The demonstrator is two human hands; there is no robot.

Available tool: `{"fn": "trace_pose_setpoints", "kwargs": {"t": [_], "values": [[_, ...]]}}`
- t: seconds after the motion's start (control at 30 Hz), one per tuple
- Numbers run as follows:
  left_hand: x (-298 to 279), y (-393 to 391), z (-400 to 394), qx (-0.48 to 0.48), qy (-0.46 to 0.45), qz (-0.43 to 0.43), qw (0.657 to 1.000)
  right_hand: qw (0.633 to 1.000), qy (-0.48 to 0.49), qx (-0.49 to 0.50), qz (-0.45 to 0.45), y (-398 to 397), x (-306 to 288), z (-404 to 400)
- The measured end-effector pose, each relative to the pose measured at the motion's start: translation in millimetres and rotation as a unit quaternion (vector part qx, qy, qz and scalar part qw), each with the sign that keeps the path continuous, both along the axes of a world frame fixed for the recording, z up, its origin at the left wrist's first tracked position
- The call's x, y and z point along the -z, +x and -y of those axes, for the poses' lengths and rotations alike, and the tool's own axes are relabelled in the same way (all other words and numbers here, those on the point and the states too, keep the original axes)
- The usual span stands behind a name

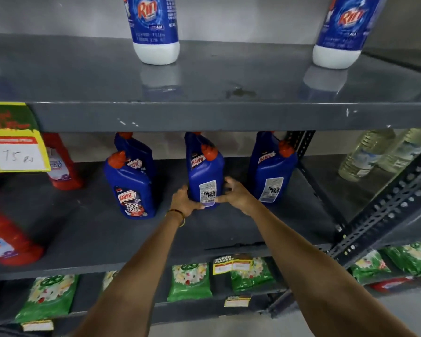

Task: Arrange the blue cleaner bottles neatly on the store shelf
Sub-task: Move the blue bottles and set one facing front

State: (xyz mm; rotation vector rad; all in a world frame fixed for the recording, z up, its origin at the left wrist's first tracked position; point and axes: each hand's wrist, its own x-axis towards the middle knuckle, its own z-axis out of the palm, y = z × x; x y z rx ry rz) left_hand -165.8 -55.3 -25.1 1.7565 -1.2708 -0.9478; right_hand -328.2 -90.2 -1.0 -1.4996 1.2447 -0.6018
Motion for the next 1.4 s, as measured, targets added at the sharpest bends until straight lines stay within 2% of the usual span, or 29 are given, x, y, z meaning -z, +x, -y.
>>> {"fn": "trace_pose_setpoints", "kwargs": {"t": [0.37, 0.6, 0.73, 0.9, 0.93, 1.0, 1.07, 1.13, 1.3, 1.4], "values": [[-0.8, -4.5, 0.7, -0.011, -0.003, -0.022, 1.0, 0.999, -0.016, -0.011, 0.04, 1.5, 12.6, 3.8], [-0.9, -6.8, -11.1, -0.041, -0.084, -0.008, 0.996, 0.996, -0.02, -0.034, 0.075, -1.6, -8.5, 1.1], [-6.8, -19.6, -12.6, -0.08, -0.118, 0.058, 0.988, 0.994, -0.028, -0.02, 0.104, 8.2, -19.7, -4.4], [-7.5, -25.7, -15.6, -0.064, -0.166, 0.141, 0.974, 0.992, -0.068, 0.022, 0.101, 21.0, -21.5, -8.1], [-7.1, -21.8, -16.4, -0.045, -0.164, 0.129, 0.977, 0.992, -0.072, 0.027, 0.098, 20.2, -21.8, -8.4], [-8.7, -8.1, -16.6, 0.015, -0.132, 0.044, 0.99, 0.992, -0.076, 0.024, 0.095, 15.0, -22.8, -8.2], [-12.9, 10.5, -14.0, 0.076, -0.066, -0.072, 0.992, 0.992, -0.068, 0.001, 0.107, 8.8, -24.4, -6.8], [-19.1, 26.2, -11.4, 0.138, 0.013, -0.142, 0.98, 0.991, -0.051, -0.033, 0.116, 3.8, -28.0, -6.9], [-29.2, 32.7, -8.6, 0.262, 0.141, -0.263, 0.918, 0.978, 0.026, -0.144, 0.149, -5.4, -37.8, -5.2], [-30.6, 23.1, -9.4, 0.287, 0.138, -0.247, 0.915, 0.967, 0.061, -0.186, 0.162, -9.8, -39.7, -2.9]]}}
